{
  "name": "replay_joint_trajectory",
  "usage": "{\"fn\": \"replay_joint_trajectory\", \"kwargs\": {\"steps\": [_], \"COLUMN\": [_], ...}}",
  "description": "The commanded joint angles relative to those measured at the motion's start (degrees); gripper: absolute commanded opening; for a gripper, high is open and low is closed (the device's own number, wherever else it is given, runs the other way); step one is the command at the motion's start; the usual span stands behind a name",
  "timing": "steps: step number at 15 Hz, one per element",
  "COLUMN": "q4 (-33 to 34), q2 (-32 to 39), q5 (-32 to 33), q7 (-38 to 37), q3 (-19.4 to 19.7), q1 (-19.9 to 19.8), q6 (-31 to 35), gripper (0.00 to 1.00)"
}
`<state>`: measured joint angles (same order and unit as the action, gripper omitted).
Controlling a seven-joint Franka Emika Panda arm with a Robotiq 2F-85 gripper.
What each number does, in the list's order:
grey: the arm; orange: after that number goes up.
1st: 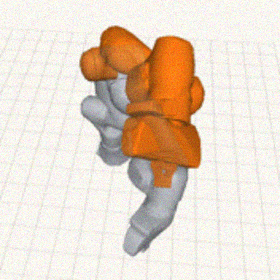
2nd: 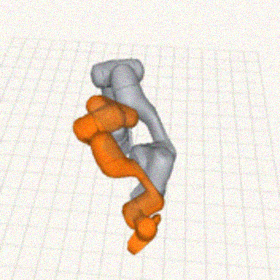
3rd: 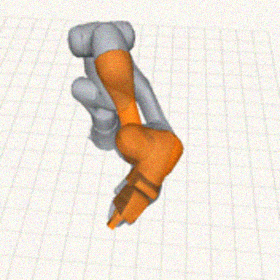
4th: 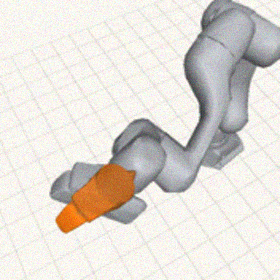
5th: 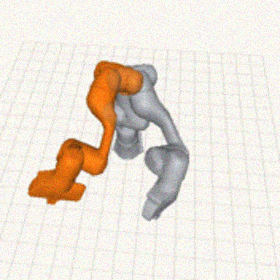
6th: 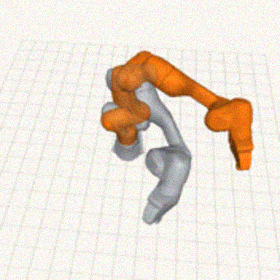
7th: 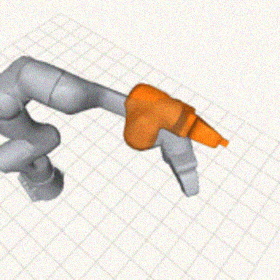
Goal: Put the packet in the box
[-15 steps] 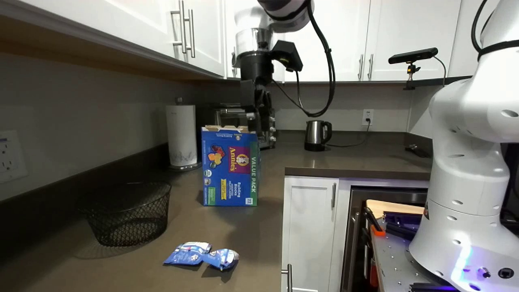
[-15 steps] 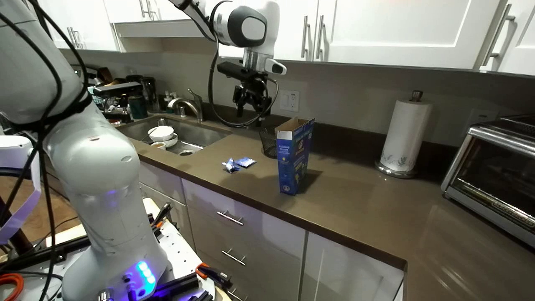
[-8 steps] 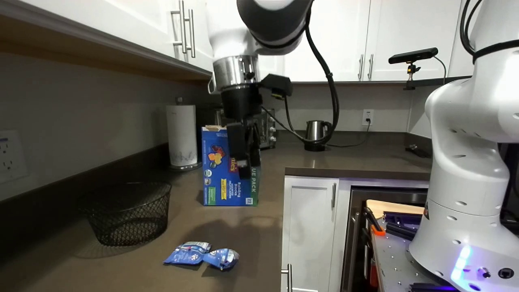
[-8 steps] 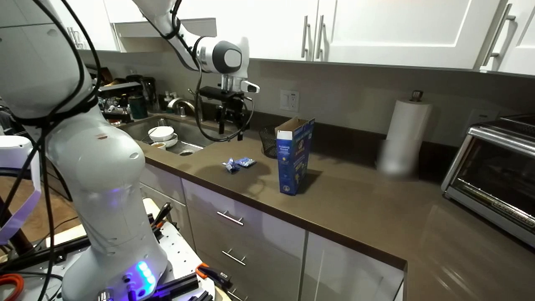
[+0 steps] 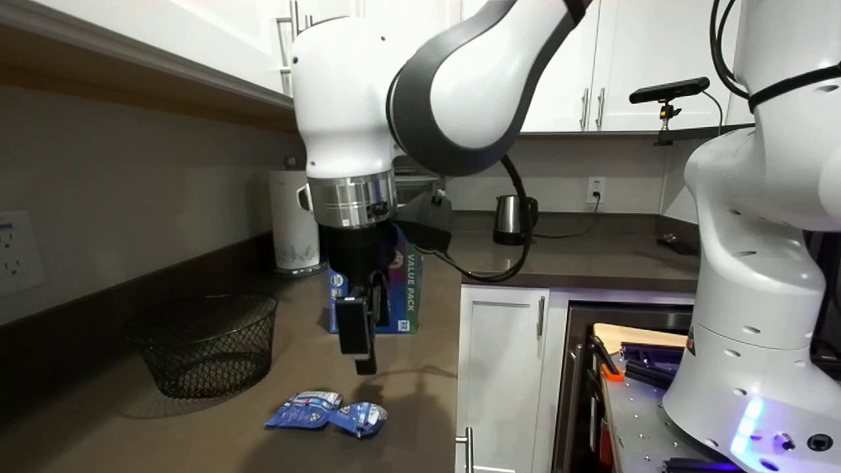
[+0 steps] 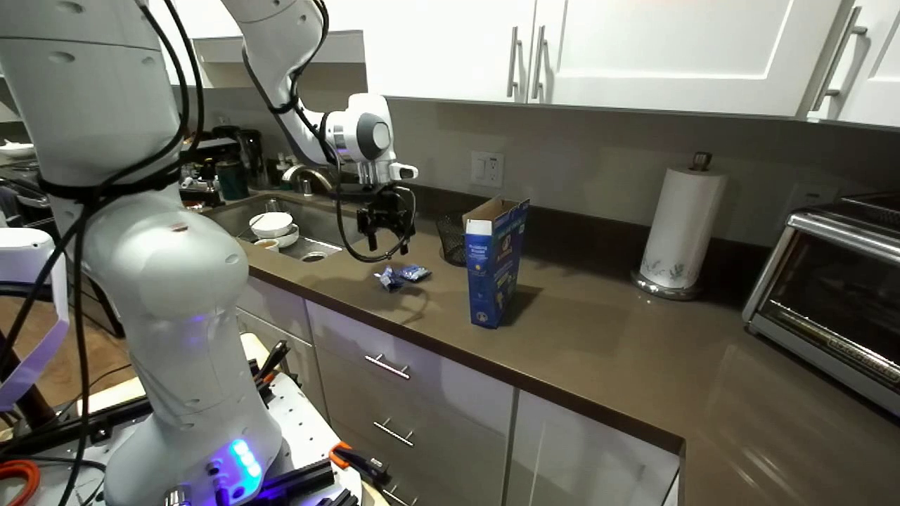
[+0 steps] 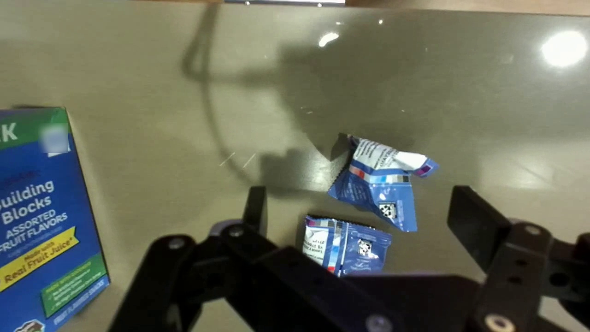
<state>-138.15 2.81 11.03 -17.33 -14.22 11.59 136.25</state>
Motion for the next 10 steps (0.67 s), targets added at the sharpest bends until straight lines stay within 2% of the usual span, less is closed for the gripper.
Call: {"fn": "replay_joint_trajectory", "kwargs": {"steps": [1, 10], "q4": [3.81, 9.68], "q2": [5.66, 15.01], "q5": [2.32, 0.20], "q7": [-1.79, 0.16], "q3": [1.10, 3.80], "q1": [1.22, 3.00], "q6": [1.41, -0.32], "gripper": [1.00, 1.00]}}
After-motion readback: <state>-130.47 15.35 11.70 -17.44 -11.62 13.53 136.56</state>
